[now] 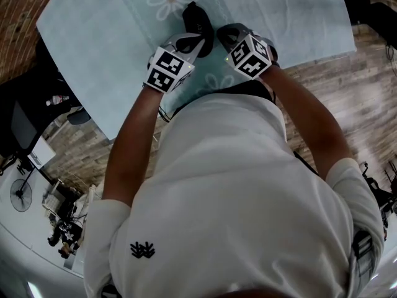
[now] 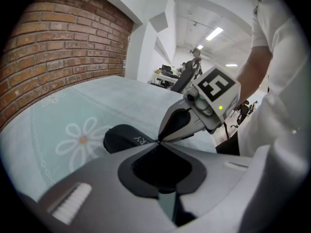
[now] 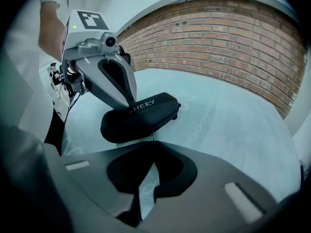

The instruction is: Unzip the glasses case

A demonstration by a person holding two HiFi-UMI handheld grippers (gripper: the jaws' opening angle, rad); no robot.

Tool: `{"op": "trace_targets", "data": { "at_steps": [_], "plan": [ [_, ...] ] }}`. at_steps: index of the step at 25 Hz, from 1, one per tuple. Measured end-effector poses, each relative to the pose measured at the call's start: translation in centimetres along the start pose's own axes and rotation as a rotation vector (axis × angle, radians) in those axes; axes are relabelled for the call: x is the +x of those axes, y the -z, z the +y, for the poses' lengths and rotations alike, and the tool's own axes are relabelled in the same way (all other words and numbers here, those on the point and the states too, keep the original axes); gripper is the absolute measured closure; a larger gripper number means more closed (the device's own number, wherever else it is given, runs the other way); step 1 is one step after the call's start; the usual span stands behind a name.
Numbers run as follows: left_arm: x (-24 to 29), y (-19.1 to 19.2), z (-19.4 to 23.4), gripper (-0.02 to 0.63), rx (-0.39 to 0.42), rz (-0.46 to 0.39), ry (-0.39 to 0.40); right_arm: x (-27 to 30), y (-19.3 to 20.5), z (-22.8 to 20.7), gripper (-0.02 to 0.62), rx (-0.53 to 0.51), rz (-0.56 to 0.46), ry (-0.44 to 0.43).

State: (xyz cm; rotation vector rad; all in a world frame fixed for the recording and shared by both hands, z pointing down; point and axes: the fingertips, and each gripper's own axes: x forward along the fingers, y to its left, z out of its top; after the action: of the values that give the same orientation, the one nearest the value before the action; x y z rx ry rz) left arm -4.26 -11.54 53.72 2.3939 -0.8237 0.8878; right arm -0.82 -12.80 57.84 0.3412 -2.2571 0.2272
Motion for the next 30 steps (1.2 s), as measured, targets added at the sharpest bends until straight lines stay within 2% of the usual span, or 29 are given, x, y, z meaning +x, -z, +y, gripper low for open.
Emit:
{"op": "trace_targets", "data": {
  "at_steps": [30],
  "plan": [
    [0.1,0.0,-0.1,0.551,-0.09,-0.014,-0.001,1.9,-2.5,-4.4,0.592,-0.1,0.0,-0.066]
  ]
}}
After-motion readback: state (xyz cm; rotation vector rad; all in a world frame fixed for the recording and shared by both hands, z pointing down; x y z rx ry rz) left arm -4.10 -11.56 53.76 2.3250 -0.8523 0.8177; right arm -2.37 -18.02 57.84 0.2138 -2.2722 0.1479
